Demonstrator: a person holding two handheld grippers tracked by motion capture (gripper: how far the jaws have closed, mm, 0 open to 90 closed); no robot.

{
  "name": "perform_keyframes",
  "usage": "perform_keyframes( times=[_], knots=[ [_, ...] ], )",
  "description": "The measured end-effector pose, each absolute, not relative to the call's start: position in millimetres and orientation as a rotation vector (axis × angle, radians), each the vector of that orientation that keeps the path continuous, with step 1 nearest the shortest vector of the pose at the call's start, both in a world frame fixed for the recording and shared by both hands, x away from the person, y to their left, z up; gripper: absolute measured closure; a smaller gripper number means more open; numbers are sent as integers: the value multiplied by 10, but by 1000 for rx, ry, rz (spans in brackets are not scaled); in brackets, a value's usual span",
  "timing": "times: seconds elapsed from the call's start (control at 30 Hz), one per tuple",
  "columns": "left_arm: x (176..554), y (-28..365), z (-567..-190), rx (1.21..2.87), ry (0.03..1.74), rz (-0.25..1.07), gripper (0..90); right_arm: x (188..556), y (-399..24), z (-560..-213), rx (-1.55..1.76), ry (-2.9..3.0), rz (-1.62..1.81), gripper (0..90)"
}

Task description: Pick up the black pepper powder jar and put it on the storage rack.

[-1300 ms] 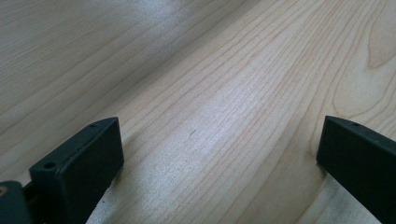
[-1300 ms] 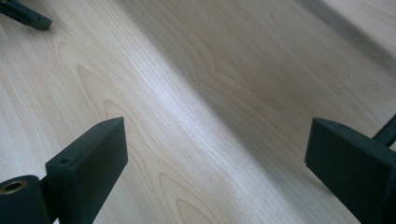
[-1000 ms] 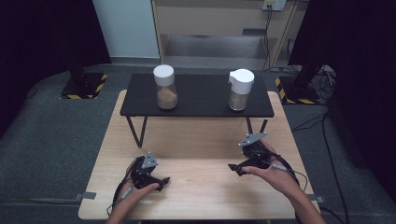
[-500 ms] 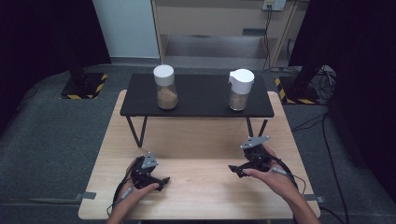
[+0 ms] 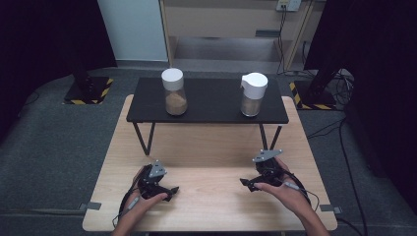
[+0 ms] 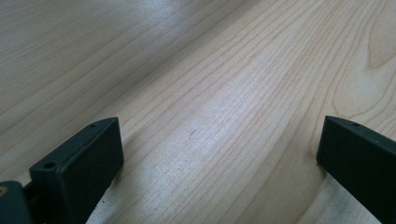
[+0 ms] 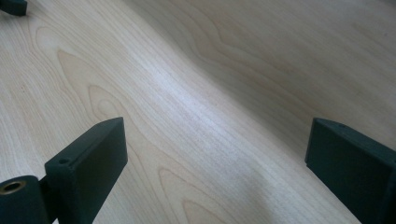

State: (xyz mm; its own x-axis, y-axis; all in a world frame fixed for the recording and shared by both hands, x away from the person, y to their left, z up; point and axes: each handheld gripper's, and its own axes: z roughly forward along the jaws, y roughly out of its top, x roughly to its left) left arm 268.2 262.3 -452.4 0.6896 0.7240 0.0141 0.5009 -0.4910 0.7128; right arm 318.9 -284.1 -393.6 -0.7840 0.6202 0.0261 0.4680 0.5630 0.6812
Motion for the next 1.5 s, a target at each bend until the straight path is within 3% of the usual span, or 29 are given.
perform_keyframes(
  times=[1.5],
  knots=[
    [2682, 2623, -4524, 2196, 933, 409, 0, 2956, -2660, -4452, 885, 2588, 1057, 43]
  ],
)
